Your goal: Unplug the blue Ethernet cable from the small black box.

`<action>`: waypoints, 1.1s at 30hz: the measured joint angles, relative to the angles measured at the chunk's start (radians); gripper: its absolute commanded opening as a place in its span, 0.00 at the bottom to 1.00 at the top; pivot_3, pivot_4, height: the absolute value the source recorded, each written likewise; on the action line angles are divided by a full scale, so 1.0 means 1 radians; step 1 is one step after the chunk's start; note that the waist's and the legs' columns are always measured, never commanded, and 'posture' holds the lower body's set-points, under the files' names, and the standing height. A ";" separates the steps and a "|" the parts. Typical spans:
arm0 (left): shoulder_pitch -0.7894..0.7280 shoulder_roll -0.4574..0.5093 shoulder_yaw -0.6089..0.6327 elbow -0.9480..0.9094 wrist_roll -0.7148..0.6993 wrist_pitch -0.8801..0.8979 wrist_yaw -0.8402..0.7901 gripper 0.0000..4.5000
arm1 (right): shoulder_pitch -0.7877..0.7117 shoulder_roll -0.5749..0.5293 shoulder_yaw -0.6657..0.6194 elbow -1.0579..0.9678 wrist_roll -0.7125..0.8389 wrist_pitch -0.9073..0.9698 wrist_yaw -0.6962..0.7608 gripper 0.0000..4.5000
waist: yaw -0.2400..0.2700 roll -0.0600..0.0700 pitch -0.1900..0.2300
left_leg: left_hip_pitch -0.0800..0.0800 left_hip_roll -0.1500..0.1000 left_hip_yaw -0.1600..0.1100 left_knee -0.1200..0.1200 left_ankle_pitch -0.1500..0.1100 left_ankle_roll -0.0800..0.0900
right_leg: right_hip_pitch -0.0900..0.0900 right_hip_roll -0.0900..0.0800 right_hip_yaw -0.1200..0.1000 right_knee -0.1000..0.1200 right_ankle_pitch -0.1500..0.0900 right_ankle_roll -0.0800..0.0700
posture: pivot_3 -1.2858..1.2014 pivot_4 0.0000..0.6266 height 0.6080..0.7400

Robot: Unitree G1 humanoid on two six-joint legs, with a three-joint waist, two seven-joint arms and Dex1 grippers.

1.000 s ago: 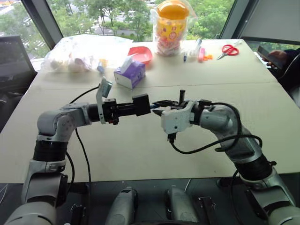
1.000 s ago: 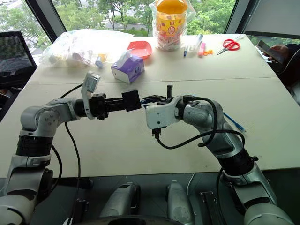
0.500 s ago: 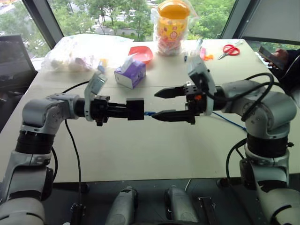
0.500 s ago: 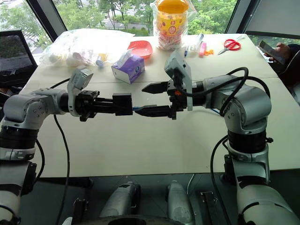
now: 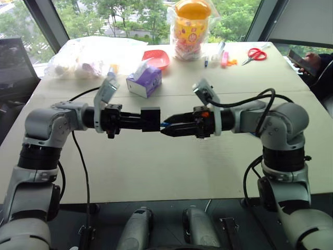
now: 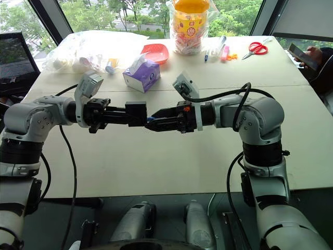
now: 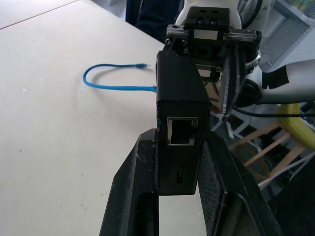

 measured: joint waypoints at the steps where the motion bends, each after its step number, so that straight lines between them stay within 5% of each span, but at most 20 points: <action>1: 0.000 0.000 0.000 0.000 -0.001 0.001 0.000 0.10 | 0.000 0.000 0.000 0.000 0.002 0.000 -0.005 0.40 | 0.000 0.000 0.000 | 0.000 0.000 0.000 0.000 0.000 0.000 | 0.000 0.000 0.000 0.000 0.000 0.000 | 0.52 0.24 1.00; 31: 0.036 0.006 0.017 -0.064 -0.020 0.011 0.007 0.10 | 0.000 -0.024 0.062 0.006 0.078 -0.029 -0.046 0.40 | 0.000 0.000 0.000 | 0.000 0.000 0.000 0.000 0.000 0.000 | 0.000 0.000 0.000 0.000 0.000 0.000 | 0.52 0.24 1.00; 33: 0.039 0.007 0.017 -0.073 -0.019 0.006 0.004 0.10 | 0.000 -0.026 0.062 0.006 0.085 -0.029 -0.046 0.27 | 0.000 0.000 0.000 | 0.000 0.000 0.000 0.000 0.000 0.000 | 0.000 0.000 0.000 0.000 0.000 0.000 | 0.52 0.24 1.00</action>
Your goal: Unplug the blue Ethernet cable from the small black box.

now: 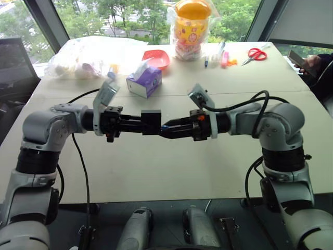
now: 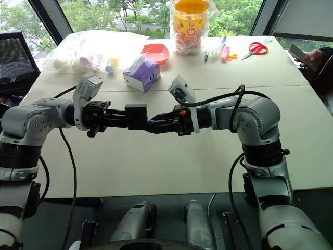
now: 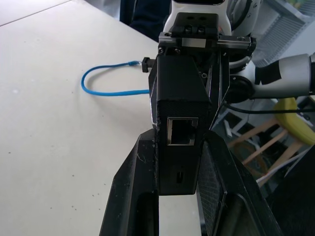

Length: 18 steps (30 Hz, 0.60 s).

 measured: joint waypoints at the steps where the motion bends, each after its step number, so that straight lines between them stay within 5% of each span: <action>1: 0.000 0.001 0.000 -0.003 0.000 0.000 -0.004 0.10 | 0.000 -0.002 0.000 0.000 0.001 0.000 -0.002 0.21 | 0.000 0.000 0.000 | 0.000 0.000 0.000 0.000 0.000 0.000 | 0.000 0.000 0.000 0.000 0.000 0.000 | 0.52 0.24 1.00; 3: 0.000 0.005 0.000 -0.006 0.000 -0.002 -0.013 0.10 | 0.000 -0.007 0.001 0.000 0.009 0.000 0.000 0.08 | 0.000 0.000 0.000 | 0.000 0.000 0.000 0.000 0.000 0.000 | 0.000 0.000 0.000 0.000 0.000 0.000 | 0.52 0.24 1.00; 18: 0.025 0.013 -0.003 -0.029 -0.002 -0.004 -0.043 0.10 | 0.000 -0.018 0.009 -0.001 0.058 0.036 -0.003 0.09 | 0.000 0.000 0.000 | 0.000 0.000 0.000 0.000 0.000 0.000 | 0.000 0.000 0.000 0.000 0.000 0.000 | 0.52 0.24 1.00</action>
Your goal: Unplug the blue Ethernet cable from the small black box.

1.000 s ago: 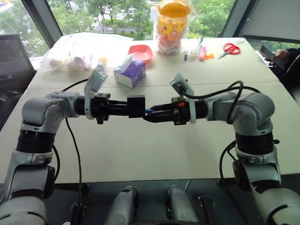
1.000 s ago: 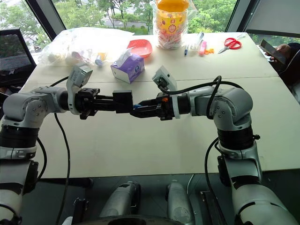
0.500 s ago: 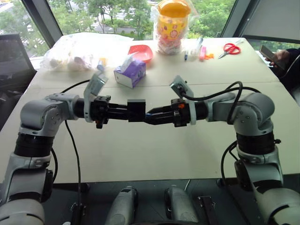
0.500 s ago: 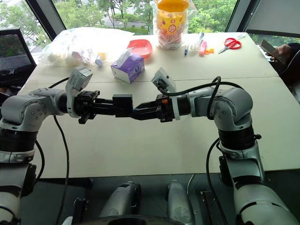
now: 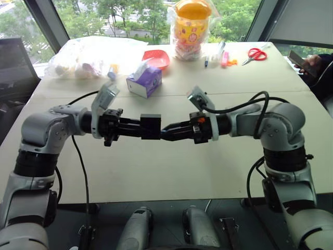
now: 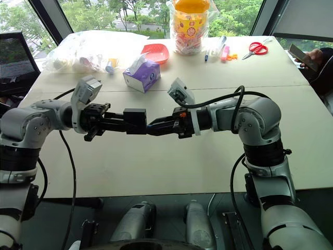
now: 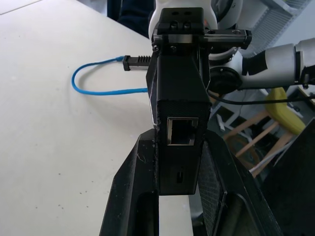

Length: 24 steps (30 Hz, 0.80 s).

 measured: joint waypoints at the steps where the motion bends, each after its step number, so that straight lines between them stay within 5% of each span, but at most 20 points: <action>1: 0.002 0.001 -0.001 -0.003 -0.003 0.002 -0.005 0.10 | 0.000 0.002 -0.010 0.003 0.016 0.019 -0.001 0.09 | 0.000 0.000 0.000 | 0.000 0.000 0.000 0.000 0.000 0.000 | 0.000 0.000 0.000 0.000 0.000 0.000 | 0.52 0.24 1.00; 5: 0.002 0.013 0.004 -0.016 -0.013 0.001 -0.013 0.10 | -0.001 0.006 -0.055 0.017 0.067 0.060 -0.011 0.09 | 0.000 0.000 0.000 | 0.000 0.000 0.000 0.000 0.000 0.000 | 0.000 0.000 0.000 0.000 0.000 0.000 | 0.52 0.24 1.00; 10: 0.003 0.012 0.002 -0.017 -0.012 0.001 -0.006 0.10 | -0.004 0.017 -0.079 0.016 0.106 0.073 -0.028 0.51 | 0.000 0.000 0.000 | 0.000 0.000 0.000 0.000 0.000 0.000 | 0.000 0.000 0.000 0.000 0.000 0.000 | 0.52 0.24 1.00; 24: 0.005 0.010 0.002 -0.015 -0.012 0.002 0.011 0.10 | -0.003 0.013 -0.068 -0.006 0.118 0.070 -0.061 0.51 | 0.000 0.000 0.000 | 0.000 0.000 0.000 0.000 0.000 0.000 | 0.000 0.000 0.000 0.000 0.000 0.000 | 0.52 0.24 1.00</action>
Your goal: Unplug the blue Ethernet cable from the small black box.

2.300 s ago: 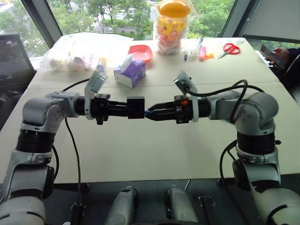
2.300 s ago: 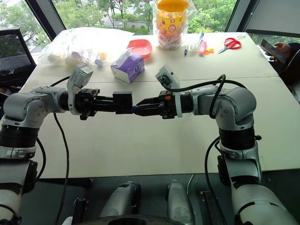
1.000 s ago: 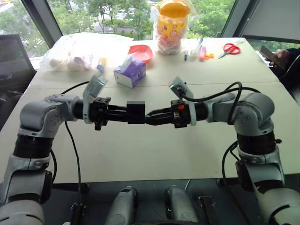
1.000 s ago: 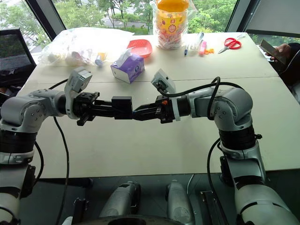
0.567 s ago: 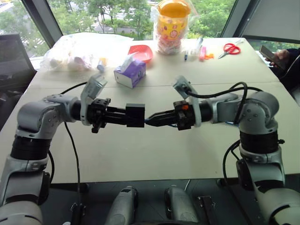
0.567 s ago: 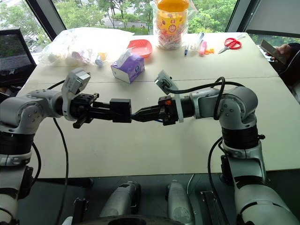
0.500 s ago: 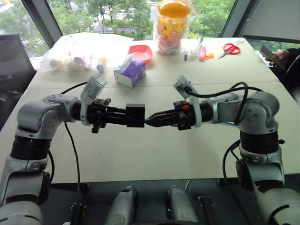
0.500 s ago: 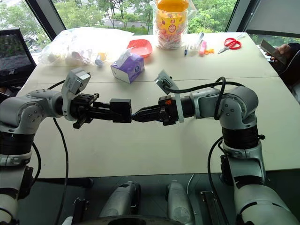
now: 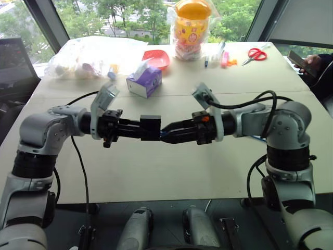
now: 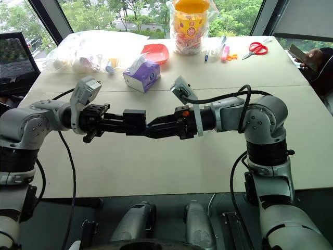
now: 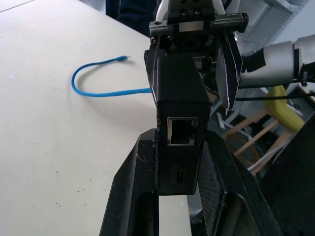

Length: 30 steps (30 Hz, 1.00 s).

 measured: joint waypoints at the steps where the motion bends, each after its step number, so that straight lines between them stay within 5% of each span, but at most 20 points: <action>1: 0.000 0.000 0.000 0.001 0.000 0.001 0.001 0.10 | 0.002 -0.001 0.003 -0.002 0.000 -0.002 -0.002 0.51 | 0.000 0.000 0.000 | 0.000 0.000 0.000 0.000 0.000 0.000 | 0.000 0.000 0.000 0.000 0.000 0.000 | 0.52 0.24 1.00; 5: 0.000 0.000 0.000 0.002 0.000 0.001 0.007 0.10 | 0.004 -0.002 0.014 -0.005 -0.009 -0.019 -0.011 0.51 | 0.000 0.000 0.000 | 0.000 0.000 0.000 0.000 0.000 0.000 | 0.000 0.000 0.000 0.000 0.000 0.000 | 0.52 0.24 1.00; 8: 0.000 0.000 0.001 0.002 0.000 0.001 0.007 0.10 | 0.004 -0.002 0.015 -0.004 -0.011 -0.021 -0.019 0.33 | 0.000 0.000 0.000 | 0.000 0.000 0.000 0.000 0.000 0.000 | 0.000 0.000 0.000 0.000 0.000 0.000 | 0.52 0.24 1.00; 21: 0.000 -0.003 0.002 0.001 -0.004 0.009 0.012 0.10 | 0.004 -0.010 0.021 -0.003 -0.013 -0.028 -0.025 0.33 | 0.000 0.000 0.000 | 0.000 0.000 0.000 0.000 0.000 0.000 | 0.000 0.000 0.000 0.000 0.000 0.000 | 0.52 0.24 1.00; 25: -0.001 -0.006 0.006 0.008 -0.018 0.029 0.013 0.10 | 0.007 -0.021 0.029 -0.004 -0.021 -0.040 -0.023 0.03 | 0.000 0.000 0.000 | 0.000 0.000 0.000 0.000 0.000 0.000 | 0.000 0.000 0.000 0.000 0.000 0.000 | 0.52 0.24 1.00; 30: -0.004 -0.009 0.011 0.009 -0.027 0.045 0.015 0.10 | 0.008 -0.030 0.034 -0.004 -0.021 -0.057 -0.013 0.00 | 0.000 0.000 0.000 | 0.000 0.000 0.000 0.000 0.000 0.000 | 0.000 0.000 0.000 0.000 0.000 0.000 | 0.52 0.24 1.00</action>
